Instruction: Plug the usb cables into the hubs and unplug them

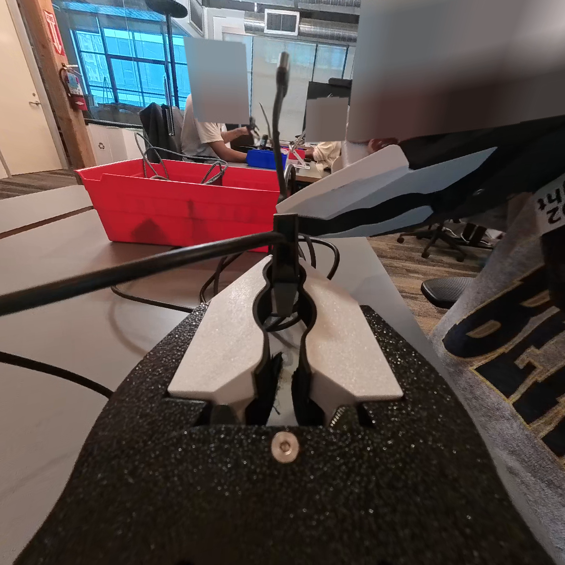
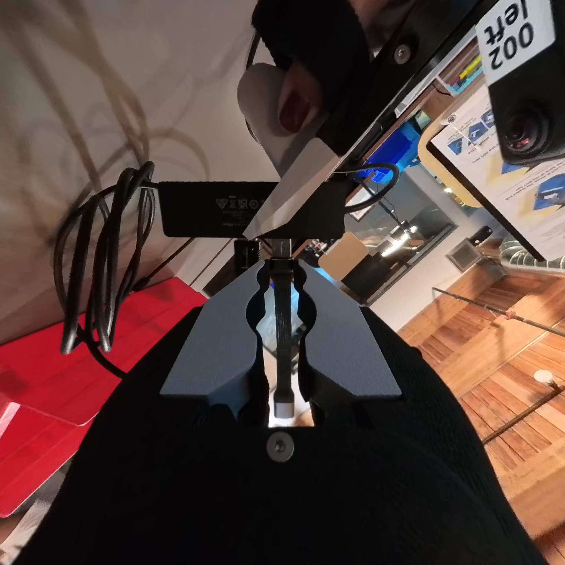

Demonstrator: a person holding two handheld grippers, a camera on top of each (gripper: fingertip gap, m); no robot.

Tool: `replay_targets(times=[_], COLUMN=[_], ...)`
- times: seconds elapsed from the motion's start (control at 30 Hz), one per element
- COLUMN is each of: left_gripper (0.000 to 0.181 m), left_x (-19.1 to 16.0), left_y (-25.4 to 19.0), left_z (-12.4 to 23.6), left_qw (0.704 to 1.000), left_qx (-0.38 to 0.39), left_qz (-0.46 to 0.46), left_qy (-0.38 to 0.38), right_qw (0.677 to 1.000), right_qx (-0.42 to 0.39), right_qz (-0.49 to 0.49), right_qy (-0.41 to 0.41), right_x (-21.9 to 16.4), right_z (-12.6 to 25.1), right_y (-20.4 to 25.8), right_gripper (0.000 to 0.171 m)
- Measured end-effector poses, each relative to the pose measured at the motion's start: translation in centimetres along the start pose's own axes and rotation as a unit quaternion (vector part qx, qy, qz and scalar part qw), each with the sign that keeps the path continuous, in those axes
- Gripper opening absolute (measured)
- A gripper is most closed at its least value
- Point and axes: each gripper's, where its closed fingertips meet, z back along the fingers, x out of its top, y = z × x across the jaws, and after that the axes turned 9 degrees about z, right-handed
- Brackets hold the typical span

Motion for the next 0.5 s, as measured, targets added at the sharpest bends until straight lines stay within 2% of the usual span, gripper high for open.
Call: replay_targets(times=[0.3,0.5], left_gripper=[0.008,0.008], left_x=[0.51,0.51], left_y=[-0.21,-0.31], left_z=[0.11,0.12], left_qw=[1.0,1.0], left_qx=[-0.01,-0.02], left_qz=[0.006,0.012], left_qy=[-0.016,-0.017], right_qw=[0.998,0.998], right_qx=[0.009,0.006], right_qz=[-0.051,-0.03], right_qy=[-0.029,-0.059], right_x=[-0.01,0.42], right_z=[0.55,0.96], right_y=[-0.36,-0.34], right_gripper=[0.013,0.013])
